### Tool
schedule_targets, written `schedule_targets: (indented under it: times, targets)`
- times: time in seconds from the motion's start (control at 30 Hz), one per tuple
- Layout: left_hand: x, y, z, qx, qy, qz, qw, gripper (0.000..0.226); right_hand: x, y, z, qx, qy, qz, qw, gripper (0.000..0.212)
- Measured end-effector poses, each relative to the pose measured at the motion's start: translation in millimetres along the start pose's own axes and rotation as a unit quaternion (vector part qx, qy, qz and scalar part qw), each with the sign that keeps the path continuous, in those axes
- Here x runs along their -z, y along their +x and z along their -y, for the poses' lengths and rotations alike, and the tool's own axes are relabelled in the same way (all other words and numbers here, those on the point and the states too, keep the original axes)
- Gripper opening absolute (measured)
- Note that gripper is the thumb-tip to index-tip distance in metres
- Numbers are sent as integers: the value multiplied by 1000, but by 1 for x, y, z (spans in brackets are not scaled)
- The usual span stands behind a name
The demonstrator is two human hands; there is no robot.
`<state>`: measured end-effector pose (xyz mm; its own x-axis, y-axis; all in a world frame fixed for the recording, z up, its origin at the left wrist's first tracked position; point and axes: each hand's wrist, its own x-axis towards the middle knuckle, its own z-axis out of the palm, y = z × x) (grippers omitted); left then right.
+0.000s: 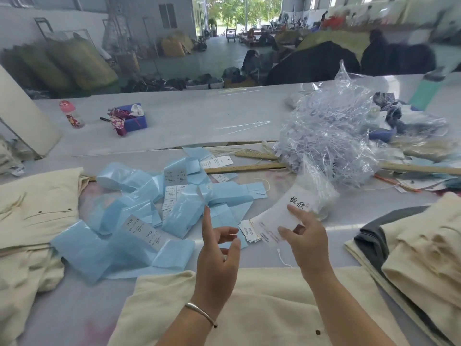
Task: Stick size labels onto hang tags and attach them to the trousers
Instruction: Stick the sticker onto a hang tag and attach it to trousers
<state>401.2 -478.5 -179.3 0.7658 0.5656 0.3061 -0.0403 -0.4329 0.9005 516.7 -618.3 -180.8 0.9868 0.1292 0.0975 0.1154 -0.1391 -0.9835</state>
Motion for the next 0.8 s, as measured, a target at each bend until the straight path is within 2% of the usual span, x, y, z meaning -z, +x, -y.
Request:
schedule_targets:
  times: [0.13, 0.27, 0.37, 0.43, 0.57, 0.67, 0.73, 0.8]
  targets:
    - [21, -16, -19, -8, -23, 43, 999, 94, 8, -52, 7, -105, 143, 69, 982, 44]
    - [34, -44, -30, 37, -43, 99, 993, 108, 9, -102, 24, -117, 197, 107, 968, 40]
    - [40, -63, -33, 54, -66, 106, 991, 109, 6, -129, 30, -130, 206, 121, 962, 35]
    - [43, -75, -35, 53, -88, 95, 990, 105, 5, -145, 33, -141, 209, 126, 960, 35]
    - [54, -92, -38, 38, -110, 67, 991, 99, 4, -169, 35, -171, 284, 141, 933, 45]
    - [67, -96, -39, 21, -90, 48, 995, 93, 4, -180, 38, -163, 247, 123, 947, 43]
    - [78, -95, -39, 13, -68, 29, 997, 80, 4, -184, 42, -154, 224, 113, 956, 44]
    - [90, -92, -39, 12, -65, 17, 998, 56, 5, -187, 47, -153, 210, 112, 959, 49]
